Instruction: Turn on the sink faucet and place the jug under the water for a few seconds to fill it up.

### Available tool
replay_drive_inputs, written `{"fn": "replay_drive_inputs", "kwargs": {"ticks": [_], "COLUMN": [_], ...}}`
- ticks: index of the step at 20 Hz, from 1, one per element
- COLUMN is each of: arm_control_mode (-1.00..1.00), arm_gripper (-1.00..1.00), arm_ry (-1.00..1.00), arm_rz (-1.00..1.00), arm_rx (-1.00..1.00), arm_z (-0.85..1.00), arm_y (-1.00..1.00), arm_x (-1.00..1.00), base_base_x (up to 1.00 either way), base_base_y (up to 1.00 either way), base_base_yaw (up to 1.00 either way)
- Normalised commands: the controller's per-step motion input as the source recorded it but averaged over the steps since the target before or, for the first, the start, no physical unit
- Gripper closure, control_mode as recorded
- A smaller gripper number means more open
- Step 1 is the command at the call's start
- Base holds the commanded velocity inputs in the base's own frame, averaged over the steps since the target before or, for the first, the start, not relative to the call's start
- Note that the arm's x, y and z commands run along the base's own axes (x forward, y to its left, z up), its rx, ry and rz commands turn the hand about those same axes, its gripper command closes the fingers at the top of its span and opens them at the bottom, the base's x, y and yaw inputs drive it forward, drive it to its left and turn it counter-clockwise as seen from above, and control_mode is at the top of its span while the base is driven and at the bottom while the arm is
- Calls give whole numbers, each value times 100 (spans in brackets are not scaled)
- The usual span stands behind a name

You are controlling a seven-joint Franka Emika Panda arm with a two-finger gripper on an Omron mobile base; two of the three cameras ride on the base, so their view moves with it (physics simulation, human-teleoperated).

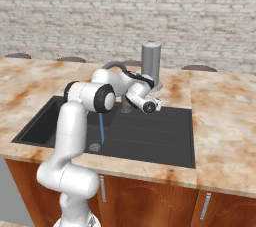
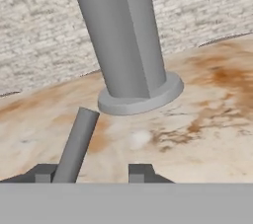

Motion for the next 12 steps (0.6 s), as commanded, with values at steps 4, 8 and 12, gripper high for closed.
{"fn": "replay_drive_inputs", "kwargs": {"ticks": [4, 8, 12], "arm_control_mode": [-100, -100, -100], "arm_gripper": [-100, -100, -100], "arm_ry": [11, -3, -21], "arm_rz": [-2, 0, 0], "arm_rx": [3, 4, 0], "arm_z": [-42, -9, 54], "arm_y": [-18, -32, -41], "arm_x": [-3, -40, -96], "base_base_x": [0, 0, 0], "base_base_y": [0, 0, 0], "base_base_yaw": [0, 0, 0]}}
